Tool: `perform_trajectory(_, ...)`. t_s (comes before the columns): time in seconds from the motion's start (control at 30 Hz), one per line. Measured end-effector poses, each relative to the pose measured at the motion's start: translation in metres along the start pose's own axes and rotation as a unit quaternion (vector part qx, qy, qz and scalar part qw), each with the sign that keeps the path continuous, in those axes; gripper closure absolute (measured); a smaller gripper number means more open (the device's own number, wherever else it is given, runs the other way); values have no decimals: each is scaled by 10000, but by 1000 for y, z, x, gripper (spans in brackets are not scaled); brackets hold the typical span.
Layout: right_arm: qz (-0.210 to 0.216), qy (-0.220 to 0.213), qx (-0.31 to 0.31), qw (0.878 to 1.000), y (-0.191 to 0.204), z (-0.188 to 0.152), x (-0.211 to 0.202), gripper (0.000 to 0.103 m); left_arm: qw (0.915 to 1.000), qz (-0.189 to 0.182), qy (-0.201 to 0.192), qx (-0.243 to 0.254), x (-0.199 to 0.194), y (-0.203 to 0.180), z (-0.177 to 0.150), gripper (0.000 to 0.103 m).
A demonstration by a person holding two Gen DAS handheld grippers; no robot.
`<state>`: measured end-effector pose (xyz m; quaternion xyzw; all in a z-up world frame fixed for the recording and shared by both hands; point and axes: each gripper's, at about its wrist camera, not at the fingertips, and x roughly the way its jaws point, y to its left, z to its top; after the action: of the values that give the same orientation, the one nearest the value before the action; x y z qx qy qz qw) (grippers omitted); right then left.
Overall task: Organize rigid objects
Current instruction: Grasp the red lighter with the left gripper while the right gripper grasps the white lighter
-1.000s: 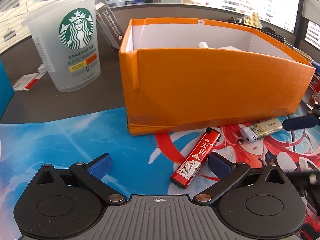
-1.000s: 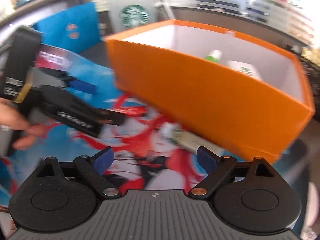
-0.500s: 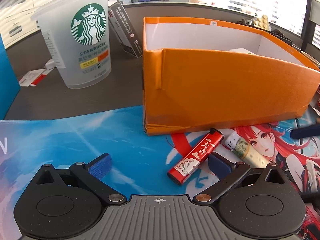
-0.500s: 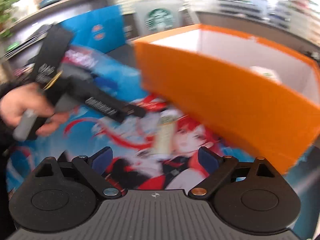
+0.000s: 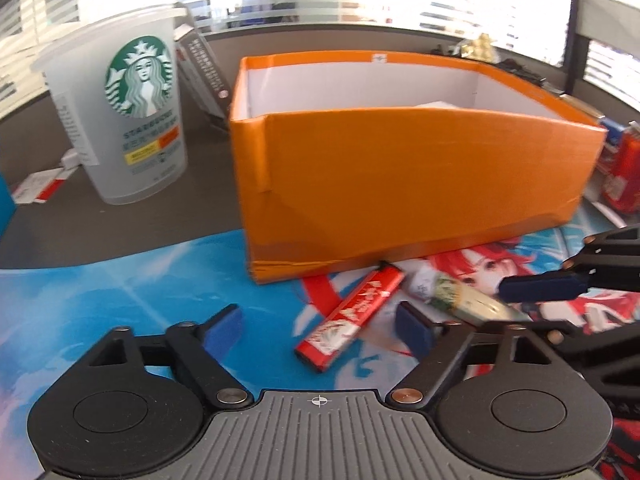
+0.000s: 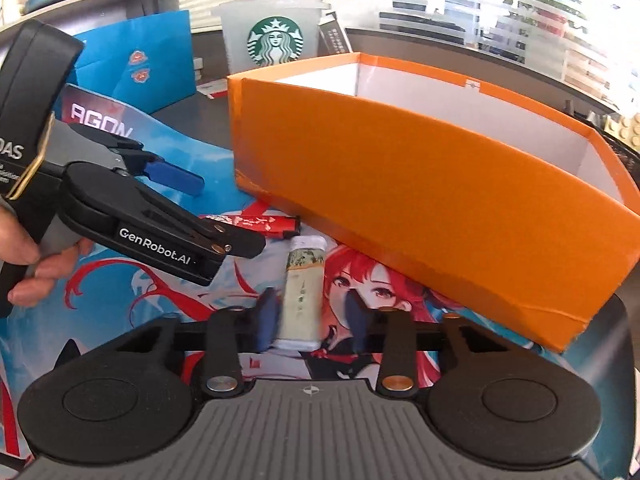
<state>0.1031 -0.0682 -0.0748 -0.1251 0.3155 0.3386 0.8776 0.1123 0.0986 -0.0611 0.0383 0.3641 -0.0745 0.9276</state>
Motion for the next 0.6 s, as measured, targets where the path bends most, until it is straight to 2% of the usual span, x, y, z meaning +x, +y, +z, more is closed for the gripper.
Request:
perform_trajectory(0.07, -79, 47, 43, 9999, -2, 0, -3, 81, 9998, -147, -97, 134, -3, -6, -2, 49)
perform_trajectory(0.1, -113, 51, 59, 9999, -2, -1, -3, 81, 9995, -209, -130, 197, -5, -10, -2, 55)
perform_trajectory(0.17, -191, 40, 124, 9997, -3, -2, -4, 81, 9990, -306, -178, 278, -7, -16, -4, 76)
perform_trajectory(0.23, -258, 24, 199, 9995, -6, -4, -7, 81, 9985, -391, -208, 316, -10, -21, -5, 85)
perform_trajectory(0.6, -521, -118, 506, 9973, -11, -15, -25, 82, 9971, -672, -226, 260, -27, -37, -10, 87)
